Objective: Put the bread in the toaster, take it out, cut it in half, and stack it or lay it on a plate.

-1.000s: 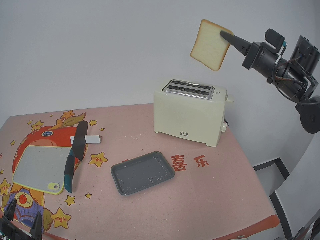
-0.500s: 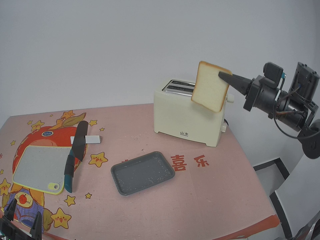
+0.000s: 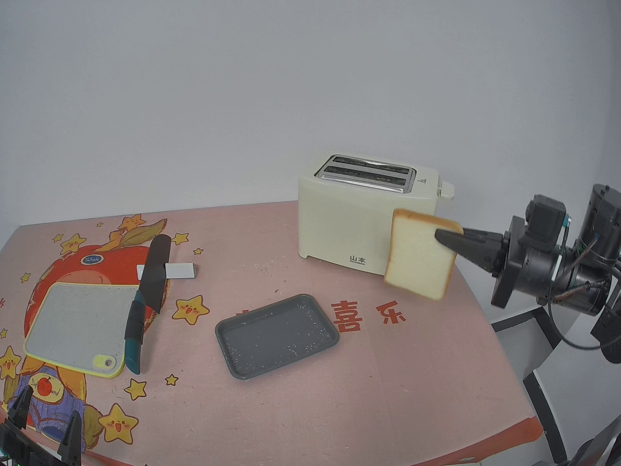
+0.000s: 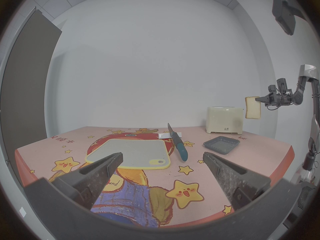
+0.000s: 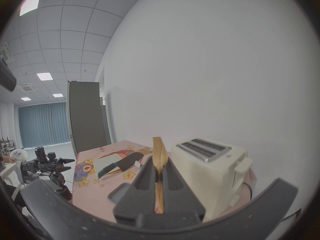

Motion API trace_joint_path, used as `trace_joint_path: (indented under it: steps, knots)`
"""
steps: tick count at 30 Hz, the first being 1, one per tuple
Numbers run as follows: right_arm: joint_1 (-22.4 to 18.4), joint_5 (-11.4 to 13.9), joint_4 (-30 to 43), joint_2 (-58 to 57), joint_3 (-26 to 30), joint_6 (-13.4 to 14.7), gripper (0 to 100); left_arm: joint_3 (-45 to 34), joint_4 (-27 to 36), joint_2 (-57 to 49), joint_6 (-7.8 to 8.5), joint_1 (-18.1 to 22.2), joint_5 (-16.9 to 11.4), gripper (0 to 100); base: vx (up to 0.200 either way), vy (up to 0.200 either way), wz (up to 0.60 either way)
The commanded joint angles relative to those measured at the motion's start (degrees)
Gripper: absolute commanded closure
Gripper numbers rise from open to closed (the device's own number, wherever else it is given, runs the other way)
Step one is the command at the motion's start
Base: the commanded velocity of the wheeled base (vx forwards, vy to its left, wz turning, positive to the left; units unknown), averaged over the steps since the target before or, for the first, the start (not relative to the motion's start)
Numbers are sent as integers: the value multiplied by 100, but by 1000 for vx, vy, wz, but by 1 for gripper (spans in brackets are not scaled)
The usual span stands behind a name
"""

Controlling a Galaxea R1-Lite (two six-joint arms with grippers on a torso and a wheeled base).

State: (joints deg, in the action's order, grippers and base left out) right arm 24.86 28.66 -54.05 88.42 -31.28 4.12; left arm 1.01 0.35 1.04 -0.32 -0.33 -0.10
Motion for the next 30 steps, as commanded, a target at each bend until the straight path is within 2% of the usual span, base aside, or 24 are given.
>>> trace_joint_path:
  steps: [1,4,9,13,30]
  knots:
    - [186,316,-316,-114,509,-131,100,-84,0,-33,-3,-2,1,0,0,0,0]
    - [230,465,-562,-158,720,-34,100,-92,0,-33,-3,-2,1,0,0,0,0]
    - [248,729,-694,-141,878,-60,100,-84,0,-33,-3,-2,1,0,0,0,0]
    - [248,1063,-703,-176,957,-60,100,-84,0,-33,-3,-2,1,0,0,0,0]
    - [353,1089,-703,-325,1045,-78,100,-92,0,-25,-3,-11,10,0,0,0,0]
